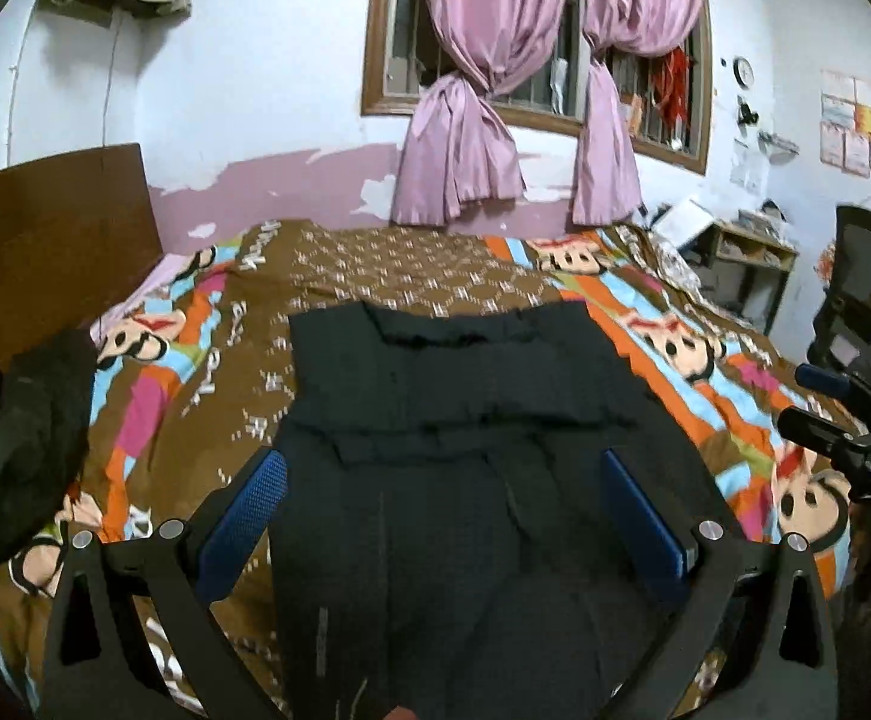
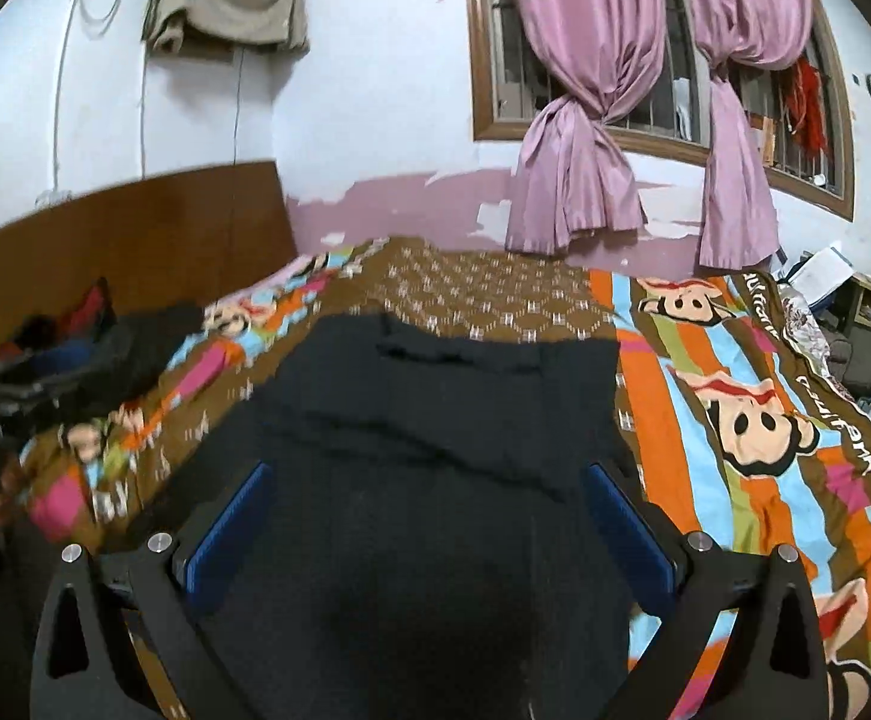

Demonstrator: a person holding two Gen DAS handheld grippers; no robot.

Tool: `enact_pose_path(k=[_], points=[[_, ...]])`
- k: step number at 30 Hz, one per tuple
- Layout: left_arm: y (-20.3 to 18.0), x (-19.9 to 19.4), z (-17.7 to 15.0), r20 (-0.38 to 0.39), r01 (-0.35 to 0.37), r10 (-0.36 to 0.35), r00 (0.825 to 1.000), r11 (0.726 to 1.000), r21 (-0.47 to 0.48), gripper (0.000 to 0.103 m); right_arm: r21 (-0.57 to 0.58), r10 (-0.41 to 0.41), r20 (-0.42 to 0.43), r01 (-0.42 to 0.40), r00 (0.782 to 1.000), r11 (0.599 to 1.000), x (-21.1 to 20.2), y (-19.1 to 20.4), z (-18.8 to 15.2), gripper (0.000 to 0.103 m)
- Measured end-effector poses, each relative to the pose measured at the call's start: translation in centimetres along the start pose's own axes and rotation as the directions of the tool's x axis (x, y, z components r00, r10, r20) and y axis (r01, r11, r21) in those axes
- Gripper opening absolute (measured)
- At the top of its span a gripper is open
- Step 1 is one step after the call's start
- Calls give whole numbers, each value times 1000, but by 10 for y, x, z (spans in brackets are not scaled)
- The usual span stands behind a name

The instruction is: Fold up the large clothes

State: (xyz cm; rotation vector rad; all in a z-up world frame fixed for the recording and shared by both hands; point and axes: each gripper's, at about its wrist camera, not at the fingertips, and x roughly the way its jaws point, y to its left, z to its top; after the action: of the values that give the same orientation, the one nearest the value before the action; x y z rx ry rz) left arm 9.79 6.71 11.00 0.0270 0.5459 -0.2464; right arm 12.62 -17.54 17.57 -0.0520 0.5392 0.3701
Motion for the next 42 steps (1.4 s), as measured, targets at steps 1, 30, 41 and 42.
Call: enact_pose_path(k=[1, 30, 41, 42], points=[[-2, 0, -8, -12, 3, -3, 1000, 1000, 12, 101, -7, 3, -16, -3, 1000, 1000, -1, 0, -8, 103], [-32, 53, -154, -409, 87, -37, 912, 991, 105, 101, -93, 32, -497, -89, 867, 992, 54, 59, -172, 103], [-33, 52, -154, -415, 88, -38, 909, 991, 104, 101, -129, -62, -476, 0, 877, 992, 69, 63, -170, 103], [-33, 52, -154, -416, 89, -38, 909, 990, 105, 101, -125, -61, -474, 2, 878, 992, 71, 62, -170, 103]])
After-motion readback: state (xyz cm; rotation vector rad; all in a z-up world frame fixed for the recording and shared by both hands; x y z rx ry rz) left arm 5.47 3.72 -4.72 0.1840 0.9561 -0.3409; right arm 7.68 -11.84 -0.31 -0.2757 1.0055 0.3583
